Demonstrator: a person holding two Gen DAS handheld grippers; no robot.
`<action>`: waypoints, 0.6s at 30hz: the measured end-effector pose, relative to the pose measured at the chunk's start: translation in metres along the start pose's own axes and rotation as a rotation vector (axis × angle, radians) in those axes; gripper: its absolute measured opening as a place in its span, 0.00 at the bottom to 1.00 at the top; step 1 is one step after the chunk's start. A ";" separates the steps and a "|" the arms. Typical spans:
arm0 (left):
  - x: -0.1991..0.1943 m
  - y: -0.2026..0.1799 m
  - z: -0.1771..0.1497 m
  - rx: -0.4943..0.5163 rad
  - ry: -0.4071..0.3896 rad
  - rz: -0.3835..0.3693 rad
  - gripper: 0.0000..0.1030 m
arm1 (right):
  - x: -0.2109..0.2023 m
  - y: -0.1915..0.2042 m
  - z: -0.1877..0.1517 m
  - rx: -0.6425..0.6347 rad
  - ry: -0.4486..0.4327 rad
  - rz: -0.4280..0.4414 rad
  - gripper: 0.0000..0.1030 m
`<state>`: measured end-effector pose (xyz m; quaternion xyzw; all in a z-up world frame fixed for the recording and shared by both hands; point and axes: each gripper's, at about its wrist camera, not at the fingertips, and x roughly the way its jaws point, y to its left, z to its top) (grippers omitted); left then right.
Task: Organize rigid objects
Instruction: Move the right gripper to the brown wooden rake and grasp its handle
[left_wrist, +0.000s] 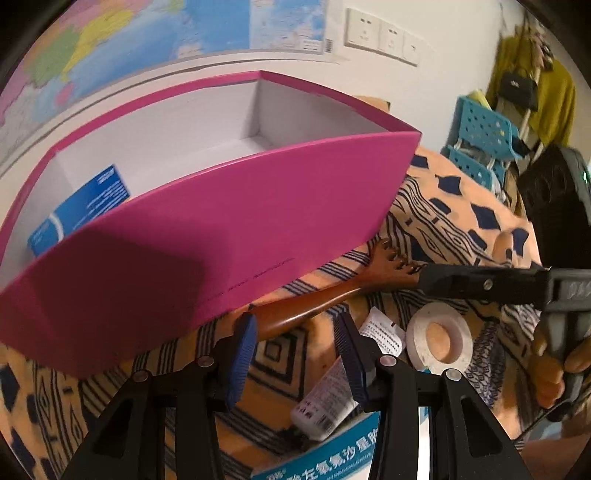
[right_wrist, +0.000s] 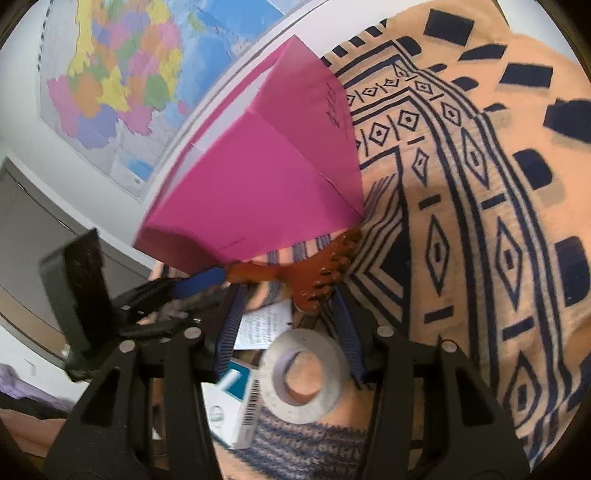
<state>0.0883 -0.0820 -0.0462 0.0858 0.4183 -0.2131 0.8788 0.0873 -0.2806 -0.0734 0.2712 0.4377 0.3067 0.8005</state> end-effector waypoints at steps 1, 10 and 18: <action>0.000 -0.002 0.001 0.014 -0.001 0.002 0.44 | 0.000 0.000 0.000 0.003 -0.004 0.005 0.51; 0.013 -0.019 0.014 0.131 0.008 0.048 0.44 | 0.003 0.000 0.006 0.032 -0.019 0.020 0.51; 0.018 -0.016 0.014 0.136 0.017 0.035 0.45 | 0.011 -0.002 0.003 0.052 -0.016 -0.027 0.25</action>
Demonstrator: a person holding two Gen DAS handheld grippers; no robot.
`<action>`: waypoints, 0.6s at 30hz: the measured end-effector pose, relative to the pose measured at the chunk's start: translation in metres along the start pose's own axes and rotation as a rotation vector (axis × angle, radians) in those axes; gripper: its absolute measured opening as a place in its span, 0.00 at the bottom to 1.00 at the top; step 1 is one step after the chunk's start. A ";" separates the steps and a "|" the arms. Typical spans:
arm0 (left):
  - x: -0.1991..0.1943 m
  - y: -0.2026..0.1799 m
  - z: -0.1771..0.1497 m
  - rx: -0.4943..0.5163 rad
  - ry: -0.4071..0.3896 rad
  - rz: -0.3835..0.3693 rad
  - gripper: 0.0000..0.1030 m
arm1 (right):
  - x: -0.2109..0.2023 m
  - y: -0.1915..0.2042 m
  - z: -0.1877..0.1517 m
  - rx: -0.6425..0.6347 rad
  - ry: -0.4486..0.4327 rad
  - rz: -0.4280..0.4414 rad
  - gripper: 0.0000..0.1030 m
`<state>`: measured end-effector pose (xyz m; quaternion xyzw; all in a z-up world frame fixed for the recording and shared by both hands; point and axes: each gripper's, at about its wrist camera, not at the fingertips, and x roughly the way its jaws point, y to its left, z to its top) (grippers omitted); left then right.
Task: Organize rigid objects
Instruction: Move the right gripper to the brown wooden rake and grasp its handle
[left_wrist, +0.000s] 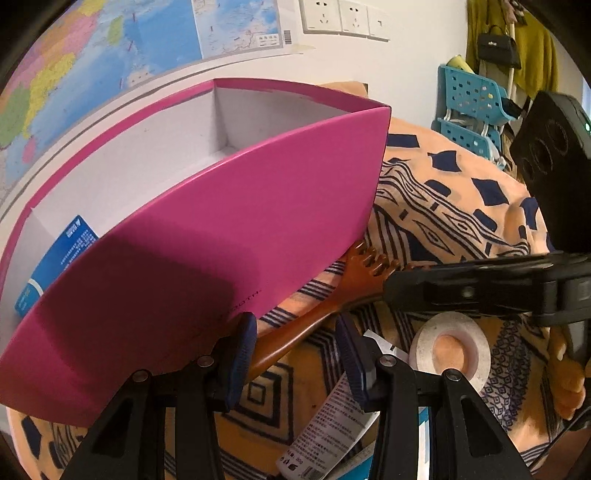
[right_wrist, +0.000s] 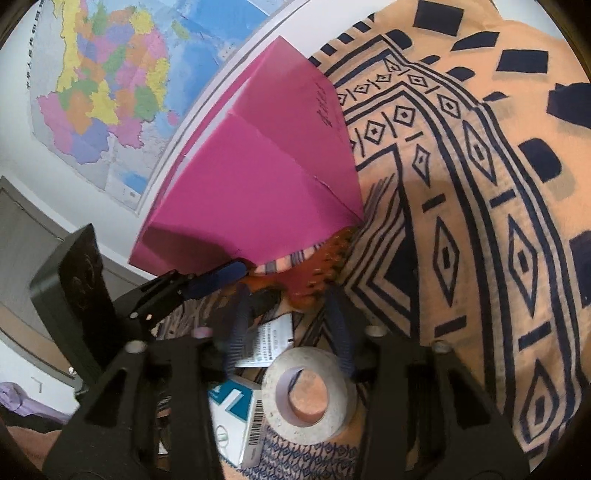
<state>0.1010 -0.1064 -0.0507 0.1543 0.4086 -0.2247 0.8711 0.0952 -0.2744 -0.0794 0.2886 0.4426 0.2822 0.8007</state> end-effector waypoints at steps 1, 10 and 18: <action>0.000 0.000 -0.001 -0.002 0.000 -0.003 0.45 | 0.002 -0.002 -0.001 0.007 0.005 -0.001 0.22; -0.009 -0.008 -0.005 0.041 -0.030 0.005 0.45 | -0.012 0.013 -0.005 -0.056 -0.039 0.014 0.20; -0.021 -0.015 -0.008 0.051 -0.083 0.045 0.31 | -0.024 0.053 -0.010 -0.224 -0.066 -0.015 0.20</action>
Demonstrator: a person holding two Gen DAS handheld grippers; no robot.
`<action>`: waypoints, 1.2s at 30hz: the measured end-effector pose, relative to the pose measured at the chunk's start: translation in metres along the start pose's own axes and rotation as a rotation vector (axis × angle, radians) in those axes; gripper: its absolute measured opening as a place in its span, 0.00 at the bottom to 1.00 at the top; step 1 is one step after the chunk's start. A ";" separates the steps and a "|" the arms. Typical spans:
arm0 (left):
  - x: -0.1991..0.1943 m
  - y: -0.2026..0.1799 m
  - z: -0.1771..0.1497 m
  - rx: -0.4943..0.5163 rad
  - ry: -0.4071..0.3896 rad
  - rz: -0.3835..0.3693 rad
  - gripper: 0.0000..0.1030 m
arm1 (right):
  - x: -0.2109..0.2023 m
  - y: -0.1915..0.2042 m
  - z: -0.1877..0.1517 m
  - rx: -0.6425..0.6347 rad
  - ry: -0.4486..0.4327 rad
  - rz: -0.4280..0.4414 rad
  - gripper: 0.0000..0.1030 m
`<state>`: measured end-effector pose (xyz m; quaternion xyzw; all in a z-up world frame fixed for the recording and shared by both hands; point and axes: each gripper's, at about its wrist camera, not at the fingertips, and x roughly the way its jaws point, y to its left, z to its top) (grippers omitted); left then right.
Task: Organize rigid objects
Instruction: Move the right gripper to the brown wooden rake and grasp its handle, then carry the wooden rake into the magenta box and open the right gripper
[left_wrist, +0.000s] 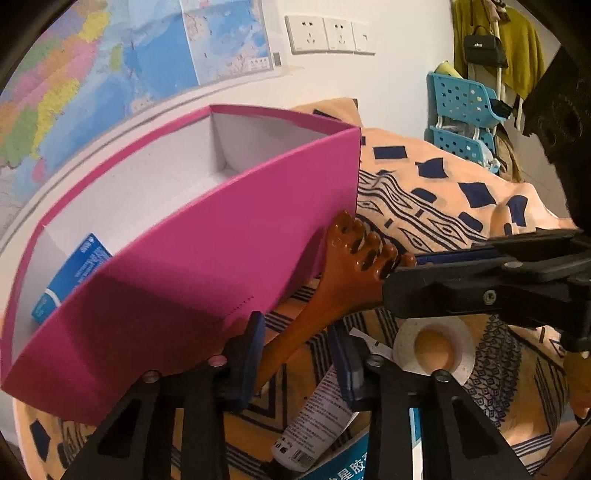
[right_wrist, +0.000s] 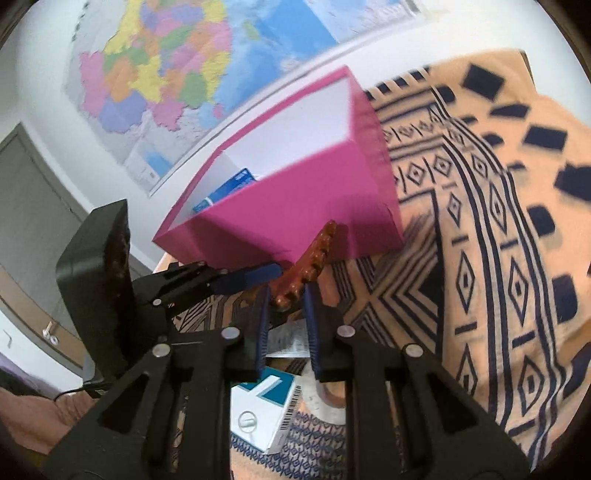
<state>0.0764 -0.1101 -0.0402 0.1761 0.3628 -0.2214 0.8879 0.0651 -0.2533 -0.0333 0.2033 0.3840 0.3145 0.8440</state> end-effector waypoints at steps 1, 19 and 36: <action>-0.003 0.001 0.000 -0.006 -0.010 0.006 0.30 | 0.000 0.003 0.001 -0.015 -0.001 0.003 0.20; -0.014 0.030 -0.012 -0.175 -0.047 -0.118 0.16 | 0.038 -0.001 0.012 0.071 0.011 0.178 0.52; -0.030 0.038 -0.021 -0.216 -0.083 -0.240 0.15 | 0.058 -0.003 0.006 0.130 0.030 0.247 0.28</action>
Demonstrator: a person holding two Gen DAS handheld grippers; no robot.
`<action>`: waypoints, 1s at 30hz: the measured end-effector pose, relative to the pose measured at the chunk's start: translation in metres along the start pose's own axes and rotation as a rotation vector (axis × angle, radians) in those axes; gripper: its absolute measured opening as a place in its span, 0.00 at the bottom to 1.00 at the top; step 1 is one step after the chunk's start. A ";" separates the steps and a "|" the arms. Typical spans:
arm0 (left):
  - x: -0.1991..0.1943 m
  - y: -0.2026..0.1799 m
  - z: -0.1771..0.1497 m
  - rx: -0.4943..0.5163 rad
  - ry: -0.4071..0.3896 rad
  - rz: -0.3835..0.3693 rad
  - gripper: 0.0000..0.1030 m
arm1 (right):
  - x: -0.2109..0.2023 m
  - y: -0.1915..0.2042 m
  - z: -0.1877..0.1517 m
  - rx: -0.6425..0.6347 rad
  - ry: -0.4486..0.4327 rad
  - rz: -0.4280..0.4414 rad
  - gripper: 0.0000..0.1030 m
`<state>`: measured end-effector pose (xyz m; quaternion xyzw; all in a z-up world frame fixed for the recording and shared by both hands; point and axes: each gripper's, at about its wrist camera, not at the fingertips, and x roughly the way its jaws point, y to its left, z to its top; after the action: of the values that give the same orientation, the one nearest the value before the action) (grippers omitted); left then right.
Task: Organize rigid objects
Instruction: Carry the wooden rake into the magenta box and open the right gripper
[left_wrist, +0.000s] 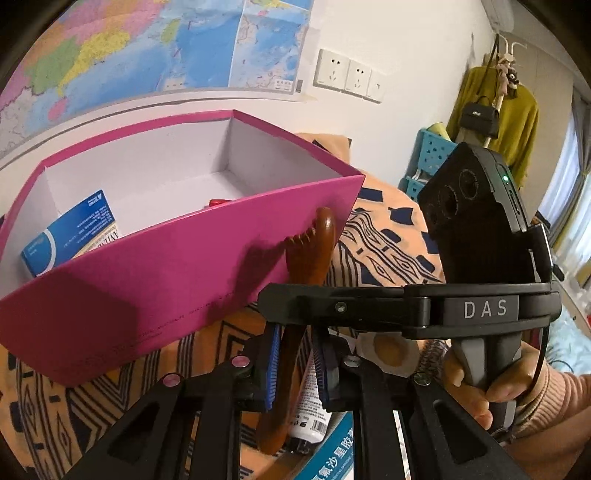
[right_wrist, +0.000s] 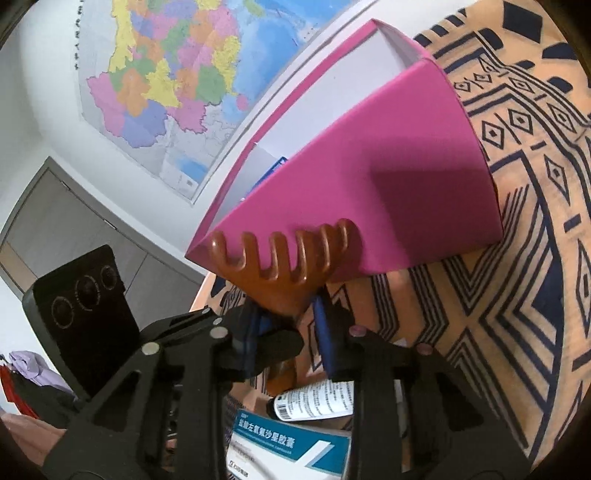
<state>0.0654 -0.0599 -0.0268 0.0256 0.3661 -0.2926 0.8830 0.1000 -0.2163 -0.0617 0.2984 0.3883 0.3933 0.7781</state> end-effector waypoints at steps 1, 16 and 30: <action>-0.001 0.001 0.001 -0.005 -0.002 -0.005 0.15 | -0.001 0.003 0.000 -0.018 -0.003 -0.008 0.28; -0.048 -0.016 0.049 0.030 -0.146 -0.025 0.16 | -0.038 0.084 0.045 -0.320 -0.092 -0.098 0.24; -0.044 -0.009 0.120 0.012 -0.211 0.044 0.16 | -0.041 0.110 0.123 -0.409 -0.164 -0.183 0.24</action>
<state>0.1119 -0.0767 0.0914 0.0079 0.2686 -0.2765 0.9227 0.1461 -0.2141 0.1021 0.1290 0.2614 0.3663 0.8837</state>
